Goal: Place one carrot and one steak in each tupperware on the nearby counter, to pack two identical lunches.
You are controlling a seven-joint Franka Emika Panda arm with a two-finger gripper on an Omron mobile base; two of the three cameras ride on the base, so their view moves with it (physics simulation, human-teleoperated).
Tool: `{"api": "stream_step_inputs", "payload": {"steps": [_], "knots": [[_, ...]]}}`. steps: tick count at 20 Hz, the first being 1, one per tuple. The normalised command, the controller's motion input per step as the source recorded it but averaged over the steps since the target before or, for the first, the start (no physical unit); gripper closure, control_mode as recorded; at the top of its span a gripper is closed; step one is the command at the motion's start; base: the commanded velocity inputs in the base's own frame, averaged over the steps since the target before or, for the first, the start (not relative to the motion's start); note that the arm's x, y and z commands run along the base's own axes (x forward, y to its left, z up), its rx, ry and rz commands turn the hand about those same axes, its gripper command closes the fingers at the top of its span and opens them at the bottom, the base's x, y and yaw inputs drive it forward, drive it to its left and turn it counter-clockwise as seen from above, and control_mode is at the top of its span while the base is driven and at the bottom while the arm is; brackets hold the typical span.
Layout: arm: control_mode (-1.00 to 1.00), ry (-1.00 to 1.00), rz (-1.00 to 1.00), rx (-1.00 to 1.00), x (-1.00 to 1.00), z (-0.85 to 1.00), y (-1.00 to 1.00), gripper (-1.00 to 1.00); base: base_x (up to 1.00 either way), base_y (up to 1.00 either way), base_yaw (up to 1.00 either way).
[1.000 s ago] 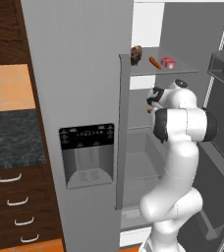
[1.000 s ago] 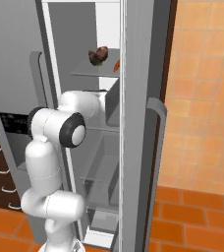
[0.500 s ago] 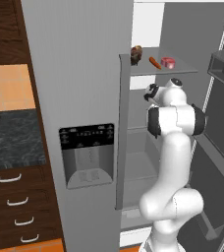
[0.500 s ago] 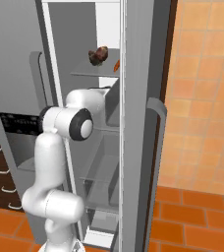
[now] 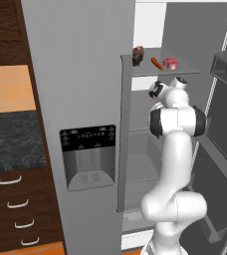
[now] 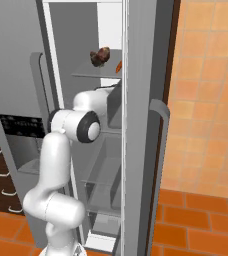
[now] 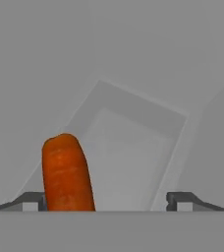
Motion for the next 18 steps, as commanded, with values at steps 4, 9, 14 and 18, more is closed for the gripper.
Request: {"api": "stream_step_inputs", "payload": {"steps": [4, 9, 14, 18], "knots": [[-1.00, -0.03, 0.07, 0.00, -0.07, -0.52, 0.05, -1.00, 0.00, 0.00, 0.00], [-1.00, -0.02, 0.03, -0.01, -0.24, -0.27, 0.24, -1.00, 0.00, 0.00, 0.00], [-1.00, -0.01, 0.00, -0.03, -0.33, -0.14, 0.15, -1.00, 0.00, 0.00, 0.00], [-1.00, -0.06, 0.00, 0.00, -0.58, -0.02, 0.06, -1.00, 0.00, 0.00, 0.00]]}}
